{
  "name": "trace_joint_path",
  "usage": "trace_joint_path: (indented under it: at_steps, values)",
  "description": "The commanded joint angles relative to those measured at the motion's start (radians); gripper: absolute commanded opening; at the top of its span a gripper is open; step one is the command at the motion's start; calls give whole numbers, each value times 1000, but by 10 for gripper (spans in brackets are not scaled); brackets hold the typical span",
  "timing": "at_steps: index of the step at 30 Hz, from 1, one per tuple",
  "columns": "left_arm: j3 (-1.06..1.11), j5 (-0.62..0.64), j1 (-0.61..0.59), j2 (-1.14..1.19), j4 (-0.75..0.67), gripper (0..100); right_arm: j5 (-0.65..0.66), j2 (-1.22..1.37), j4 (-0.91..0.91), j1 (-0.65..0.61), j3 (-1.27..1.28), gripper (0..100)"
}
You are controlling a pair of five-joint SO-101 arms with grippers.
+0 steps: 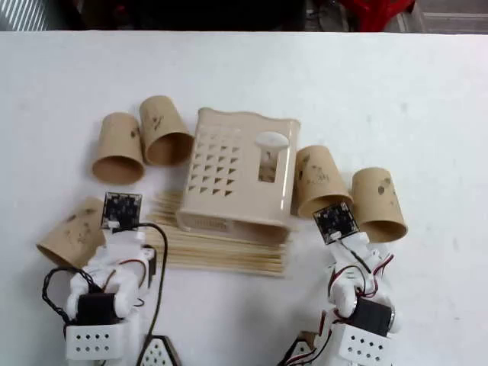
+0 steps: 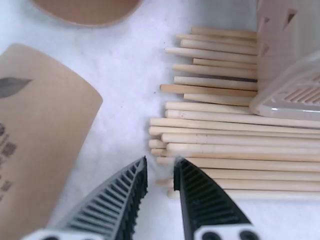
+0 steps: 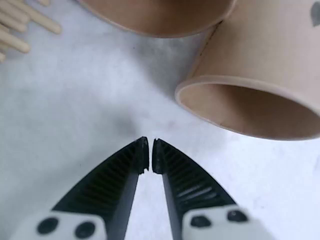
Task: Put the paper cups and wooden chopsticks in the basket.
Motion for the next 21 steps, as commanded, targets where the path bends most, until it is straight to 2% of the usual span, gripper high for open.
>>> trace_joint_path:
  at_steps: [1, 5, 12, 17, 21]
  values:
    - [-3, -8, -5, 2, 3, 107, -2, -10, -44, -128, 8, 32]
    - [-3, -8, -5, 2, 3, 107, -2, -10, -134, -124, -14, 28]
    - [-3, -8, -5, 2, 3, 107, -6, -10, -137, -119, 5, 27]
    - [-3, -8, -5, 2, 3, 107, -8, -10, -84, -120, -35, 31]
    - [-3, -8, -5, 2, 3, 107, -8, -10, 10, -120, -166, 32]
